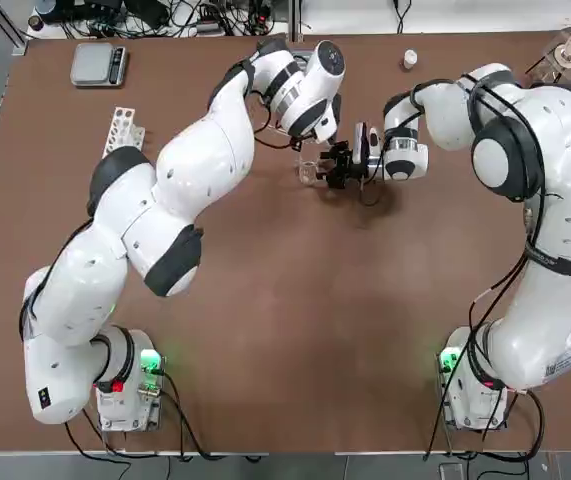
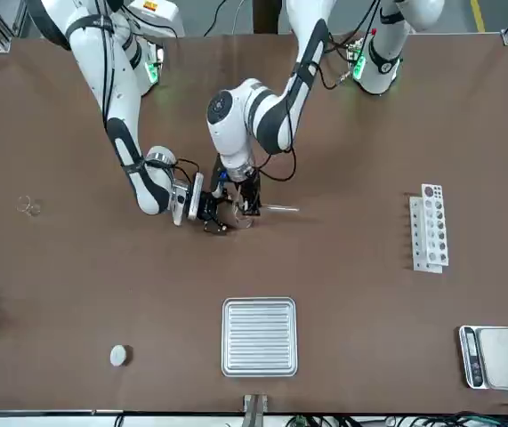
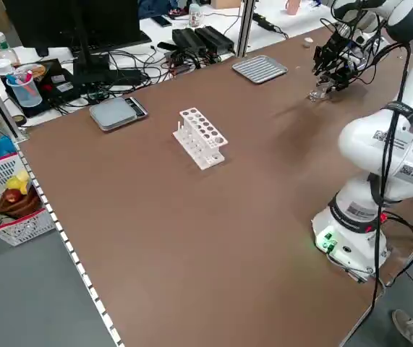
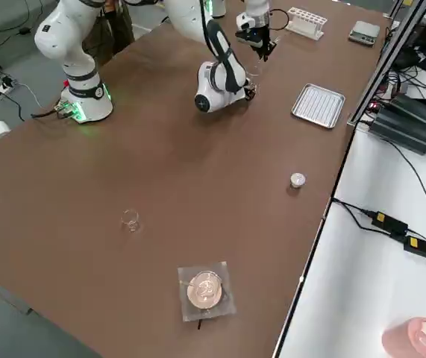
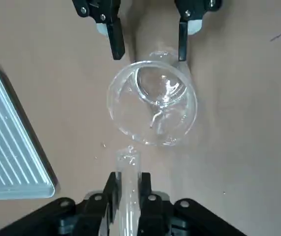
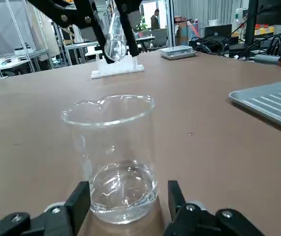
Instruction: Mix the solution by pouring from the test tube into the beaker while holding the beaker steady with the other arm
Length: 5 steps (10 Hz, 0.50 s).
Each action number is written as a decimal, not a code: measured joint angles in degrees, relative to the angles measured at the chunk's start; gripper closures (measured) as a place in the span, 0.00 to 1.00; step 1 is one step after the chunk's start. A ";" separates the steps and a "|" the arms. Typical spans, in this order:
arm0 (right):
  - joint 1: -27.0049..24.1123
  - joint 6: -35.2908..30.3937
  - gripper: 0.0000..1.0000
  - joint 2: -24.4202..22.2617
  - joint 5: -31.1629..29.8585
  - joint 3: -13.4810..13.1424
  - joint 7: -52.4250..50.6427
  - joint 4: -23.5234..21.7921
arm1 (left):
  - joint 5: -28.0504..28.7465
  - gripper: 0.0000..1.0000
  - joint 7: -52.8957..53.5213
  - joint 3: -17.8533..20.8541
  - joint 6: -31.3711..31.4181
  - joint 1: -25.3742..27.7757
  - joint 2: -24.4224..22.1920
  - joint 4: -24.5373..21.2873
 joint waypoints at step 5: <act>-0.03 -0.03 0.28 -0.07 0.01 0.01 0.01 0.00 | -5.49 0.78 -0.77 0.43 -1.69 0.38 -0.16 1.13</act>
